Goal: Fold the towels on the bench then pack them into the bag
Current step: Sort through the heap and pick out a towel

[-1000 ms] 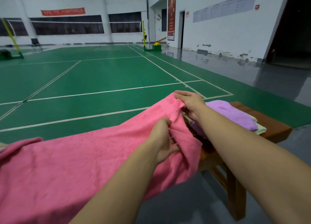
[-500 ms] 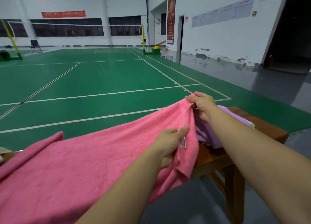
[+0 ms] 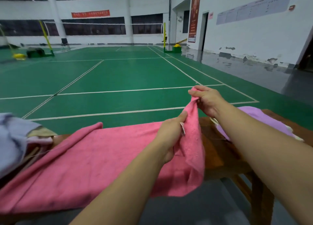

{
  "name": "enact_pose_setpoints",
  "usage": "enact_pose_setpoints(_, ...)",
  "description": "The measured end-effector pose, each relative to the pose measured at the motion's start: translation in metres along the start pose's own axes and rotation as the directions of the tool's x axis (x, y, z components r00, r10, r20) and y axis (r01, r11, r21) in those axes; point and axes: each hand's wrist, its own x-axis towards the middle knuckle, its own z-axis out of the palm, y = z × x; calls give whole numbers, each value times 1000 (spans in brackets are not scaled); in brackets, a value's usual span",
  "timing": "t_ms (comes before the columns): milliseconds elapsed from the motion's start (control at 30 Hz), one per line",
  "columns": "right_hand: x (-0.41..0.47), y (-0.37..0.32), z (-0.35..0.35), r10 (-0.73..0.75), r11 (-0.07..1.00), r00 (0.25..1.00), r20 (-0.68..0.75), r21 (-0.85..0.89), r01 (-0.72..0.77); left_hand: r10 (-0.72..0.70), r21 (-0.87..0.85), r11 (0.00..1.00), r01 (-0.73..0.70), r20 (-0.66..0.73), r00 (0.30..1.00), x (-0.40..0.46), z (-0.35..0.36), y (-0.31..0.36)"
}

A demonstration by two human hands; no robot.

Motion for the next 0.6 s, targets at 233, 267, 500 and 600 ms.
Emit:
enact_pose_setpoints(233,-23,34,130,25,999,981,193,-29,-20,72,108,993,-57,-144,987,-57,-100,25)
enact_pose_setpoints(267,-29,41,150,34,999,974,222,-41,-25,86,126,990,-64,-173,981,-68,-114,28)
enact_pose_setpoints(500,-76,116,262,257,892,876,409,-450,-51,150,275,960,-62,-312,938,-128,-197,24)
enact_pose_setpoints(600,-91,151,289,374,784,818,438,-621,-26,166,355,934,-29,-361,918,-137,-229,16)
